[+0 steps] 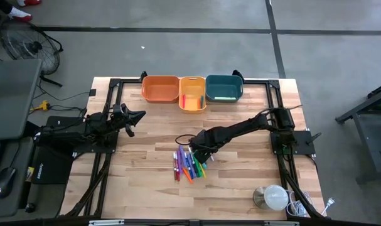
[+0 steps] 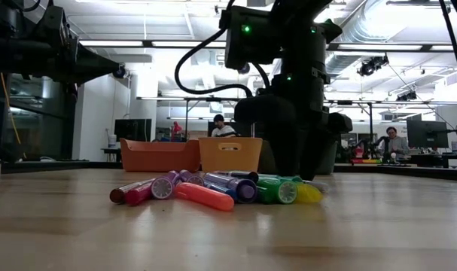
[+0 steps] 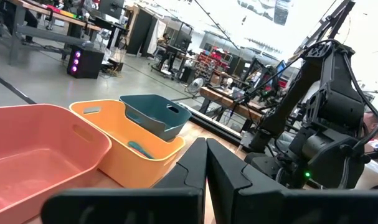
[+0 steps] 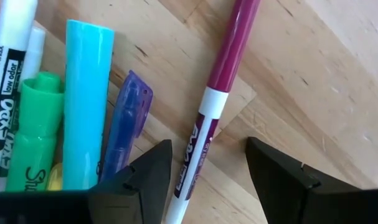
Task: Pick & Place Markers
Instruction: Put the purple marker into the orange bin
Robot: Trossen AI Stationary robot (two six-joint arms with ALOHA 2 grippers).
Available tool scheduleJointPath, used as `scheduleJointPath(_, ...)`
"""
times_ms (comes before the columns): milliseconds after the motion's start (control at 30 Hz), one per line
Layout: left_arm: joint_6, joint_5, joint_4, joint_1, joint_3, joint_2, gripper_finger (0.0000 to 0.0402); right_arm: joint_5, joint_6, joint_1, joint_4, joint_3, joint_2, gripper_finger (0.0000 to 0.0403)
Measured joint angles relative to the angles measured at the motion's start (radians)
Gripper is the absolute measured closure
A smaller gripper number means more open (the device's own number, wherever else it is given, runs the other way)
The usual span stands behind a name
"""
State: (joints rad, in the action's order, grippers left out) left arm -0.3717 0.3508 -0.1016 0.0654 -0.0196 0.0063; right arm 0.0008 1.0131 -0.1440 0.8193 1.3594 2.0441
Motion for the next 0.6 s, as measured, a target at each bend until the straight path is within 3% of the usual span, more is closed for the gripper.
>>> scheduleJointPath(333,0.000,0.000,0.000,0.000,0.000,0.000,0.0399,-0.031,0.016,0.020,0.041,0.001,0.000,0.0210)
scheduleJointPath(600,0.000,0.000,0.000,0.000,0.000,0.000,0.0399,-0.043,0.065,0.020,0.042,0.000,0.001,0.0267)
